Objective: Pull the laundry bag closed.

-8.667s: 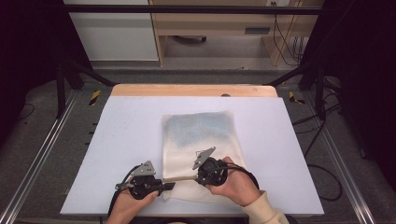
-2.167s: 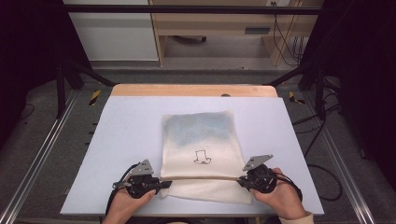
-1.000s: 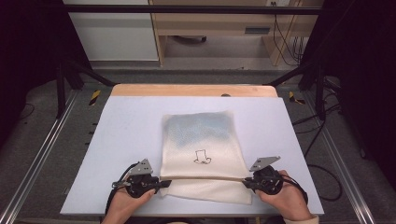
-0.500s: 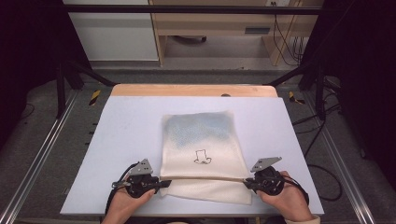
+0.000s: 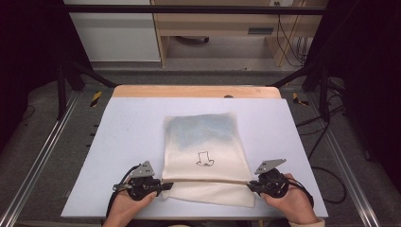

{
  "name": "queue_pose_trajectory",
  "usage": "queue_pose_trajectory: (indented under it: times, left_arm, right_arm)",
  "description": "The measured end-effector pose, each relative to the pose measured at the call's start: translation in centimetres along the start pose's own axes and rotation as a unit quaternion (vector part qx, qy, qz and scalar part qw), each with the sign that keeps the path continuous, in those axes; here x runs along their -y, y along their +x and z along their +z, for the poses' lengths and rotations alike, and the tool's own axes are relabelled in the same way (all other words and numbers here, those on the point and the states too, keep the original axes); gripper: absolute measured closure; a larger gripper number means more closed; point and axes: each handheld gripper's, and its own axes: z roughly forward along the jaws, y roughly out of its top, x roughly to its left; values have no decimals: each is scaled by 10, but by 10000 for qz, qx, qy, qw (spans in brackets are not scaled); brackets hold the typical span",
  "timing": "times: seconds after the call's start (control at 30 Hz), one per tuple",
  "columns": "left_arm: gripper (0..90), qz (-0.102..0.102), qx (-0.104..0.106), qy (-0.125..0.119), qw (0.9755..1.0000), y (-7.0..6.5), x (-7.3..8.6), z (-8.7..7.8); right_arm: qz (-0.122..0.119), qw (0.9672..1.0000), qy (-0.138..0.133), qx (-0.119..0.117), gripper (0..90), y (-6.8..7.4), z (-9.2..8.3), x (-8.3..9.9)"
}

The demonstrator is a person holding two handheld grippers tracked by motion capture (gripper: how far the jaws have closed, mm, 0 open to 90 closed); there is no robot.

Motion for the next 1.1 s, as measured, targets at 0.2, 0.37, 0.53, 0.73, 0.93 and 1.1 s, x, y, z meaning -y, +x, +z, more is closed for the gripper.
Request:
queue_pose_trajectory:
  times: [0.2, 0.37, 0.53, 0.73, 0.93, 1.1]
  left_arm:
    - [821, 3, -5, 12, 10000, 0, 0, 0]
    - [819, 13, 0, 5, 10000, -1, 1, 0]
    - [811, 11, -12, 53, 10000, -1, 1, 1]
    - [794, 33, 24, 26, 10000, -3, -1, -1]
    - [777, 23, 28, 84, 10000, -3, 0, 0]
    - [664, -45, -19, 55, 10000, -2, -2, -1]
  right_arm:
    - [2, 10000, -14, -8, 819, 0, 0, 0]
    - [-4, 10000, 32, -13, 819, 0, 1, 1]
    - [39, 10000, 38, -29, 818, 0, 2, 0]
    - [-18, 10000, 64, -15, 817, 1, 3, 0]
    - [-8, 10000, 72, -11, 815, 2, 3, 0]
    - [76, 10000, 29, -25, 711, 1, 5, 0]
